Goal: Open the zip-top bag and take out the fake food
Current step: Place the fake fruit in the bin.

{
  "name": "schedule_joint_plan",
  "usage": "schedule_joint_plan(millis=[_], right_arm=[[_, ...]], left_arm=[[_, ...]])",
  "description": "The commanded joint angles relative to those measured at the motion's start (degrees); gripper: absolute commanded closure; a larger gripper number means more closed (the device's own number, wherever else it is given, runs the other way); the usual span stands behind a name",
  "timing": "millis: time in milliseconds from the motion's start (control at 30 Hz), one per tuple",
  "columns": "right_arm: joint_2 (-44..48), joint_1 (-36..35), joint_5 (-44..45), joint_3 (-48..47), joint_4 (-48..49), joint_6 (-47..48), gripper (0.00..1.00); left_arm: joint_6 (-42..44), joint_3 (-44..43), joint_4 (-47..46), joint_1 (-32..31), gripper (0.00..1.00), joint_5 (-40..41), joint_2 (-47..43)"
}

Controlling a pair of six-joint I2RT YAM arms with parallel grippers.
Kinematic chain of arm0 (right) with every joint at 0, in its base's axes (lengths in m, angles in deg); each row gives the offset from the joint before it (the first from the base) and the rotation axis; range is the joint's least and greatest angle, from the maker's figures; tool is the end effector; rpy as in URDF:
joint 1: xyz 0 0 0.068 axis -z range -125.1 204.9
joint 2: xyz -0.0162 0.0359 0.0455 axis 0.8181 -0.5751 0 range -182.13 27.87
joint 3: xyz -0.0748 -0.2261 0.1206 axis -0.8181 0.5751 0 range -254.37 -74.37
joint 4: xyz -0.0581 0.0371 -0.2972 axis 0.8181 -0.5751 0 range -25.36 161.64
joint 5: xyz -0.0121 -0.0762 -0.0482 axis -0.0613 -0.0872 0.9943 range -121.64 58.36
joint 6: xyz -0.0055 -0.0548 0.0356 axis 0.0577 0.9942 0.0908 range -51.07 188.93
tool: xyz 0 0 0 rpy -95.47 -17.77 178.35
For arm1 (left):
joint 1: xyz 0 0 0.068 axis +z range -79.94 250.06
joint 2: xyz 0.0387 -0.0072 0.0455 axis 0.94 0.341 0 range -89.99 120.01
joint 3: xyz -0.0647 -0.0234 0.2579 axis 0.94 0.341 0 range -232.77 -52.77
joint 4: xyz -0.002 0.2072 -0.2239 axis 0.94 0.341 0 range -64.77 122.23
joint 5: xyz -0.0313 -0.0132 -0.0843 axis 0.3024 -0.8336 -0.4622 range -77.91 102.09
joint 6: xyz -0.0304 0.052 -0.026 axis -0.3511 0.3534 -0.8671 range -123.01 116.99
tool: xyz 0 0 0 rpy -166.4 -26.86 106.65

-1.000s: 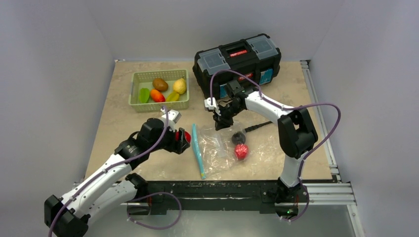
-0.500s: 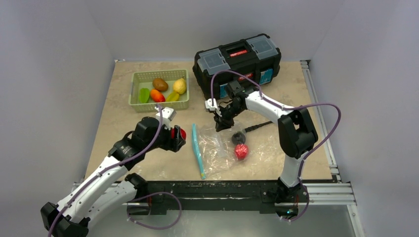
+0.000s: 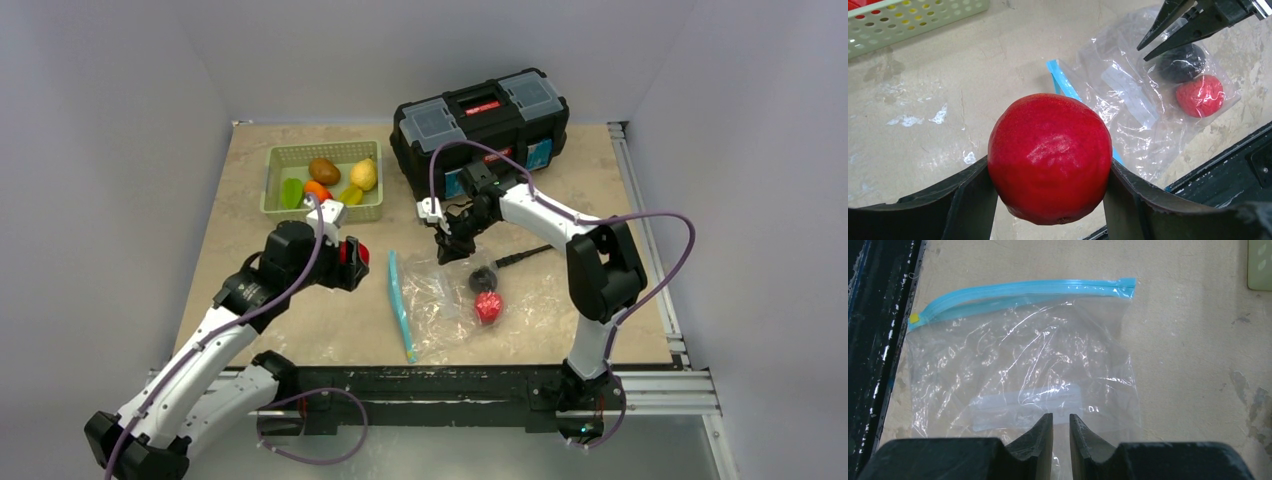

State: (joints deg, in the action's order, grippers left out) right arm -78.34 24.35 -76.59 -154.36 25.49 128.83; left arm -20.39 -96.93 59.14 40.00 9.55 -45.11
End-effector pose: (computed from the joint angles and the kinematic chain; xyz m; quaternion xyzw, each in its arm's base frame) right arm 0.3374 0.2414 0.1811 -0.6894 0.6016 0.3296 0.2327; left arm 0.1999 -0.1184 0.2804 0.1080 0.8787 -0.2049 0.4173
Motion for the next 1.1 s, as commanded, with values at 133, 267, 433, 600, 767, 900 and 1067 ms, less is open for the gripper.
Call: schedule_joint_plan(millis=[133,267,433,600,767,900,1067], right_arm=[[3.03,0.57,-2.58,-0.23,-0.96,1.35,0.82],[3.03,0.57,-2.57,-0.18,-1.02,1.51,0.82],[3.03,0.67,-2.51,-0.08,-1.05,1.70,0.82],[2.94,0.75,-2.37,-0.01,-1.06,1.80,0.82],[2.94,0.84,-2.33,0.01,-1.18,2.09,0.82],[2.94,0.97,-2.31,-0.06,-1.39,2.40,0.81],[3.12,1.17,-2.42,0.02,-1.49,2.76,0.81]], left_arm=[[1.78,-4.05,-3.81,4.65,1.00,-3.98,2.64],[1.83,-4.92,-4.98,7.01,1.00,-5.93,4.11],[1.19,-5.68,-7.24,10.58,1.00,-8.46,6.01],[-0.11,-6.69,-9.88,14.01,1.00,-10.63,7.97],[-0.71,-8.63,-11.83,16.55,1.00,-11.41,10.62],[-0.38,-10.81,-12.42,18.08,1.00,-11.73,13.35],[-0.02,-12.88,-12.91,20.02,1.00,-12.22,16.53]])
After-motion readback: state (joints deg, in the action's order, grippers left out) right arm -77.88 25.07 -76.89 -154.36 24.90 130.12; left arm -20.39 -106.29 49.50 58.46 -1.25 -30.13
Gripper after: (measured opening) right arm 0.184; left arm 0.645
